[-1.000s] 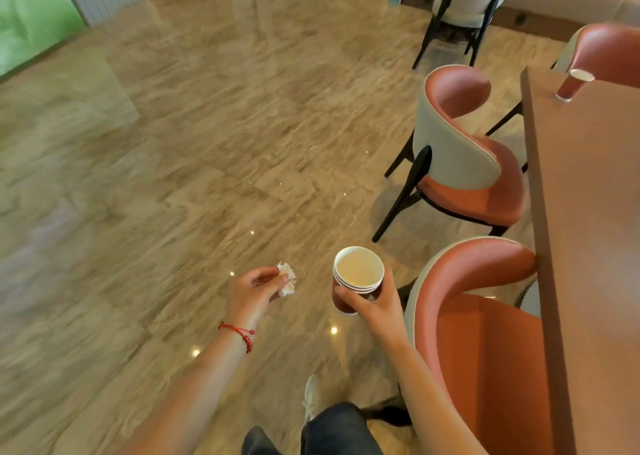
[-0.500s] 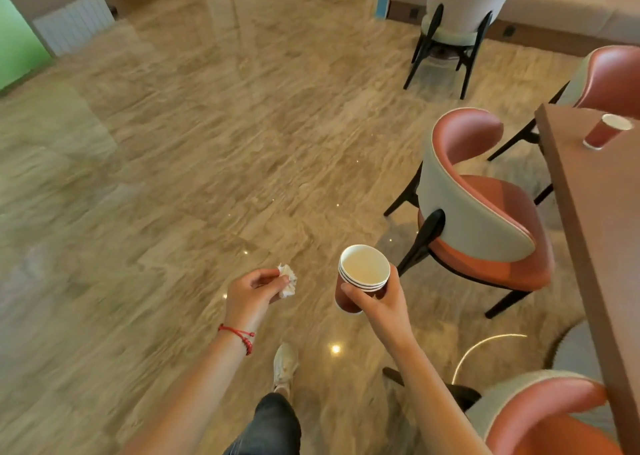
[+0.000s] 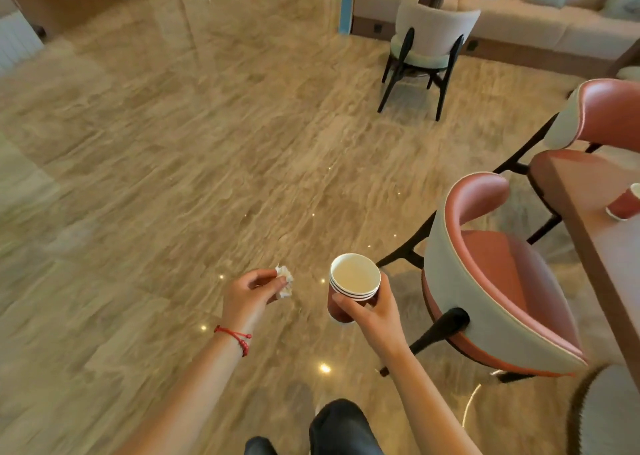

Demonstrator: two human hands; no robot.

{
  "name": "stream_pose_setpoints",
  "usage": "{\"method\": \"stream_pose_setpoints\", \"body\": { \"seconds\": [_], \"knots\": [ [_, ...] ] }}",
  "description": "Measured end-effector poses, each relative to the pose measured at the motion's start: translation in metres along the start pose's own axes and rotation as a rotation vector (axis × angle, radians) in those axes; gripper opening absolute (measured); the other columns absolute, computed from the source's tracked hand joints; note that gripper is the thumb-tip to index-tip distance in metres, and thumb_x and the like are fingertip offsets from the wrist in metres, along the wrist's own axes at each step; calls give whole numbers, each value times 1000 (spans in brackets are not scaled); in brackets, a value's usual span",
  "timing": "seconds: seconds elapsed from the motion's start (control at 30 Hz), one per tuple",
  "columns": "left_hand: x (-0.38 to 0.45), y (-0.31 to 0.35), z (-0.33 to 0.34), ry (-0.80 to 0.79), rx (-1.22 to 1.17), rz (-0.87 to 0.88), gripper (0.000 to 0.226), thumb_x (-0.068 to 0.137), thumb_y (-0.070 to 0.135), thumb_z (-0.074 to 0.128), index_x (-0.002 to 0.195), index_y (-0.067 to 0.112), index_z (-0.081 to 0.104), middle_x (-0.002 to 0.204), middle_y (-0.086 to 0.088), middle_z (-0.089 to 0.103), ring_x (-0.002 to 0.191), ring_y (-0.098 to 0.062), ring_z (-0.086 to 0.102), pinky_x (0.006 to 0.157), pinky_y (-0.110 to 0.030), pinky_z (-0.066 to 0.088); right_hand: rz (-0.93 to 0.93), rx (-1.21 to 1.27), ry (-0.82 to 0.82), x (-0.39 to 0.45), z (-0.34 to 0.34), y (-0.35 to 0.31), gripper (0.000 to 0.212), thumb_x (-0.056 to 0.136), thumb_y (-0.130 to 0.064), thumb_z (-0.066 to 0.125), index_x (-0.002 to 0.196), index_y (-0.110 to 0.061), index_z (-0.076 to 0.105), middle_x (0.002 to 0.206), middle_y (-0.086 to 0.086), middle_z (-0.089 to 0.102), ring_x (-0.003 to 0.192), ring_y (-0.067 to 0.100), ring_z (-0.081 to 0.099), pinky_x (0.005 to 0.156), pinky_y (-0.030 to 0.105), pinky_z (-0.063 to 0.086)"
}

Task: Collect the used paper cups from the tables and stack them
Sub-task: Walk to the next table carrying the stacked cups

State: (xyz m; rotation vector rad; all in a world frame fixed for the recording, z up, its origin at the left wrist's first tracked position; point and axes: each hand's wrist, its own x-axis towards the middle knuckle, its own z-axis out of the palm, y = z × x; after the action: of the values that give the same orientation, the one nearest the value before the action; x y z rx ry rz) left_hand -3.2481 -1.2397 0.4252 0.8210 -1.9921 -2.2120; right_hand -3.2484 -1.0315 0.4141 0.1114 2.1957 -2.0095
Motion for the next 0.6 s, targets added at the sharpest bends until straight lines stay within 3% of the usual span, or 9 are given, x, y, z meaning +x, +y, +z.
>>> {"method": "stream_pose_setpoints", "body": {
  "seconds": [0.27,0.4,0.6],
  "knots": [
    [153,43,76,-1,-14,22,14,73,2,73,76,15,68,75,-3,69,64,-8,65,55,-13,53,-51,-22,5,179,-8,-15,57,66,-32,82,109,-45,47,101,-31,61,98,-7,58,73,8,48],
    [226,76,111,21,-68,1,13,74,-4,71,80,8,68,72,-6,67,60,-10,64,52,-14,52,-58,-34,6,270,-15,-43,58,59,-43,80,108,-45,49,101,-27,62,95,-4,60,71,10,49],
    [336,116,141,41,-55,-6,15,71,3,75,78,15,70,74,-2,71,66,-10,68,55,-15,53,-32,-26,1,392,-10,-69,66,56,-47,80,113,-40,48,105,-20,63,97,-6,59,73,9,48]
  ]
}}
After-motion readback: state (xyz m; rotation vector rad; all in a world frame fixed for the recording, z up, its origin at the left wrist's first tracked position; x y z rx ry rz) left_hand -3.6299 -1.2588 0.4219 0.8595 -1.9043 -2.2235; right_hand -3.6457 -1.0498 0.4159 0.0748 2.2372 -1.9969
